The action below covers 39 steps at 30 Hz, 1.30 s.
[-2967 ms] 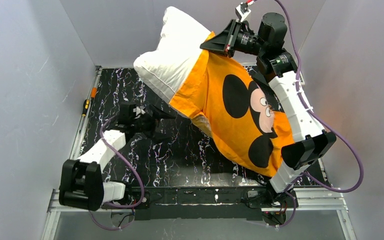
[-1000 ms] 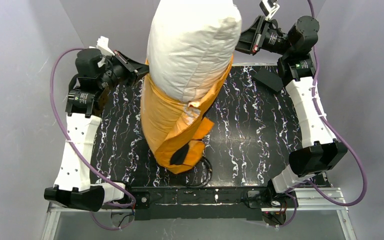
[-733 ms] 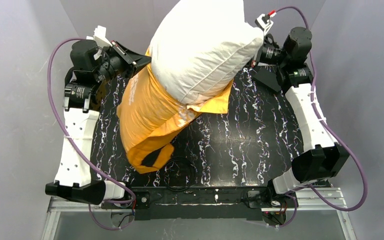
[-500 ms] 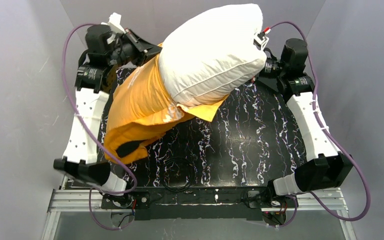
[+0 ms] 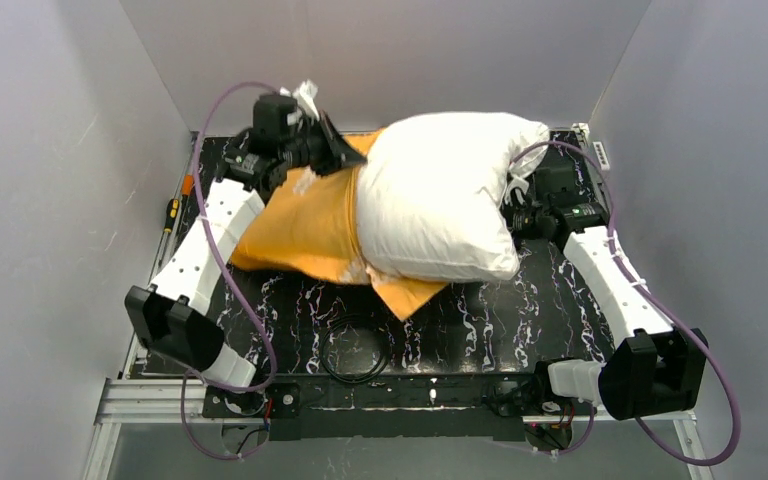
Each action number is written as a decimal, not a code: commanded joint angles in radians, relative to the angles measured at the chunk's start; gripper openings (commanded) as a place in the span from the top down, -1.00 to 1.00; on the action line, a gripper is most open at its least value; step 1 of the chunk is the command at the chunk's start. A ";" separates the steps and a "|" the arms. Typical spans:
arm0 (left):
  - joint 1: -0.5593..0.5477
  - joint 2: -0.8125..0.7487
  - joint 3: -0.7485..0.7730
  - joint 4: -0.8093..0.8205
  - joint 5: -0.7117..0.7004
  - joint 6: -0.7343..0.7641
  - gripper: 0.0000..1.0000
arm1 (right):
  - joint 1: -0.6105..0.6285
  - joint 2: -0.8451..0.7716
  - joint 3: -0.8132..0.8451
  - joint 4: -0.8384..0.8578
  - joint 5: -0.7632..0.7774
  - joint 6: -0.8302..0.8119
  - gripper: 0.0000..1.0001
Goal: Put the pillow into the pillowcase
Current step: Stuff the pillow into the pillowcase.
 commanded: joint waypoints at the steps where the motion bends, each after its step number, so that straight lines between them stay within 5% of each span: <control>1: -0.043 -0.261 -0.333 0.121 0.025 -0.016 1.00 | 0.032 -0.028 -0.025 -0.069 0.157 0.035 0.45; 7: -0.042 -0.326 -0.584 0.164 -0.028 -0.081 1.00 | 0.010 -0.022 0.066 -0.343 0.525 0.032 -0.43; 17: -0.042 -0.270 -0.508 0.134 -0.027 -0.055 1.00 | -0.083 -0.042 0.399 -0.427 0.922 0.052 -0.67; 20: -0.043 -0.251 -0.501 0.153 -0.002 -0.068 1.00 | -0.116 -0.014 0.395 -0.388 0.835 0.042 -0.76; 25: -0.043 -0.220 -0.479 0.163 0.039 -0.085 1.00 | -0.195 0.028 0.200 -0.257 0.418 0.116 -0.90; 30: -0.073 -0.179 -0.430 0.194 0.111 -0.127 1.00 | -0.190 0.001 -0.119 0.145 0.024 0.373 -0.92; 34: -0.175 -0.113 -0.343 0.236 0.173 -0.169 1.00 | -0.127 -0.032 -0.311 0.617 -0.108 0.716 -0.69; 37: -0.282 -0.042 -0.233 0.283 0.211 -0.224 1.00 | -0.060 -0.028 -0.363 0.892 -0.110 0.874 0.11; 39: -0.351 0.024 -0.141 0.320 0.247 -0.272 1.00 | -0.013 -0.019 -0.370 1.003 -0.096 0.923 0.46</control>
